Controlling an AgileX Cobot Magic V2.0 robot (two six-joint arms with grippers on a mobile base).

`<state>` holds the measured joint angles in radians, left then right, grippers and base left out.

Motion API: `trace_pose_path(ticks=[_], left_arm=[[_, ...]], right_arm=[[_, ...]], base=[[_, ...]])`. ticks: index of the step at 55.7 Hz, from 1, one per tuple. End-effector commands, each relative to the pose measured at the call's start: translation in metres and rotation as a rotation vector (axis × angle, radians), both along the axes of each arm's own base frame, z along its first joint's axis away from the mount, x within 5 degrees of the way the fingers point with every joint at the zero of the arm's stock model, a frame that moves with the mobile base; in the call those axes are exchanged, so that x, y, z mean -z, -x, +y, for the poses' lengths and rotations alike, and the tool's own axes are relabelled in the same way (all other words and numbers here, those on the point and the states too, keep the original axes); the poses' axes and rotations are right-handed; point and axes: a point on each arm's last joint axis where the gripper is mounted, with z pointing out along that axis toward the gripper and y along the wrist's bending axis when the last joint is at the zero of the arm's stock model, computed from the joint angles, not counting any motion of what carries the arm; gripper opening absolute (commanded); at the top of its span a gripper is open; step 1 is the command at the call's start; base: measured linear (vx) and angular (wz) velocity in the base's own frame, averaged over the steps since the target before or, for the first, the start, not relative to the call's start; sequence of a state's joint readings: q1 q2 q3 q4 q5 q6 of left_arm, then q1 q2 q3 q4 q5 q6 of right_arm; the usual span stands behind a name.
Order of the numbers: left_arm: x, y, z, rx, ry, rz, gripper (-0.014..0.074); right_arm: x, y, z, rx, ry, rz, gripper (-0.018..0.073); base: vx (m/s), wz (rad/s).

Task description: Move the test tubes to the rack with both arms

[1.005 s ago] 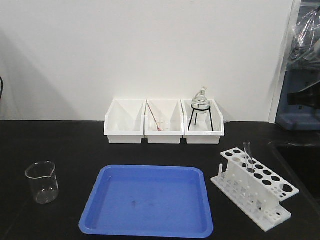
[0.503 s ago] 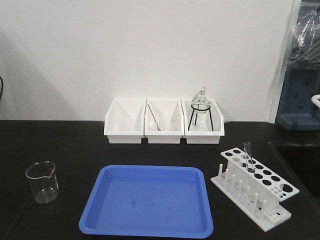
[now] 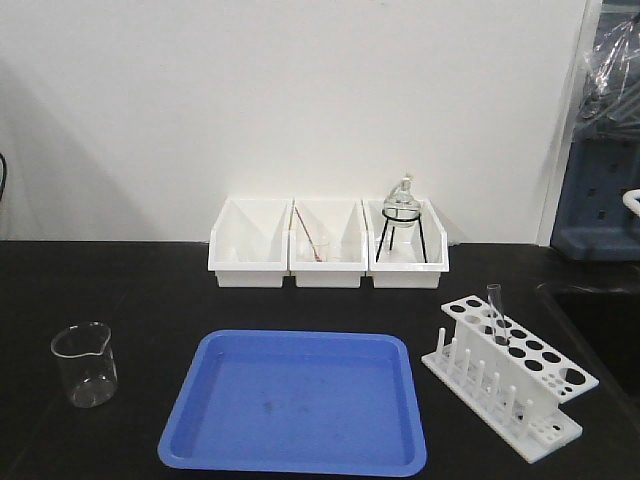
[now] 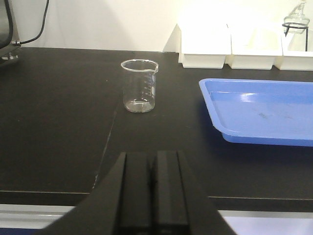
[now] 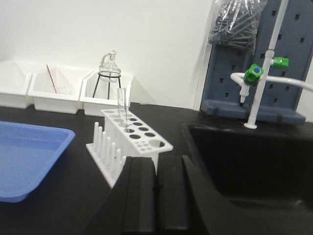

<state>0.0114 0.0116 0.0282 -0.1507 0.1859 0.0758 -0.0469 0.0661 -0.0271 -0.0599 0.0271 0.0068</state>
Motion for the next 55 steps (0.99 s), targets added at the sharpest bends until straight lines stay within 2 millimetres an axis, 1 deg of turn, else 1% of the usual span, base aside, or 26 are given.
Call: trace_pose_path(ticks=[1, 5, 11, 55], left_arm=[[0.002, -0.002, 0.001, -0.016, 0.012, -0.033, -0.0007], [0.002, -0.003, 0.001, -0.016, 0.011, -0.032, -0.0007], [0.003, -0.003, 0.001, -0.016, 0.012, -0.030, -0.0007], [0.003, -0.003, 0.001, -0.016, 0.012, -0.030, -0.0007]], right_arm=[[0.008, 0.005, 0.000, -0.005, -0.058, -0.115, -0.0015], [0.014, 0.005, 0.000, 0.001, -0.076, -0.042, -0.0014], [0.019, 0.004, 0.000, 0.005, -0.077, -0.001, -0.0014], [0.019, 0.004, 0.000, 0.005, -0.075, -0.001, -0.0014]], base=[[0.00, 0.00], [0.00, 0.00], [0.00, 0.00], [0.00, 0.00]])
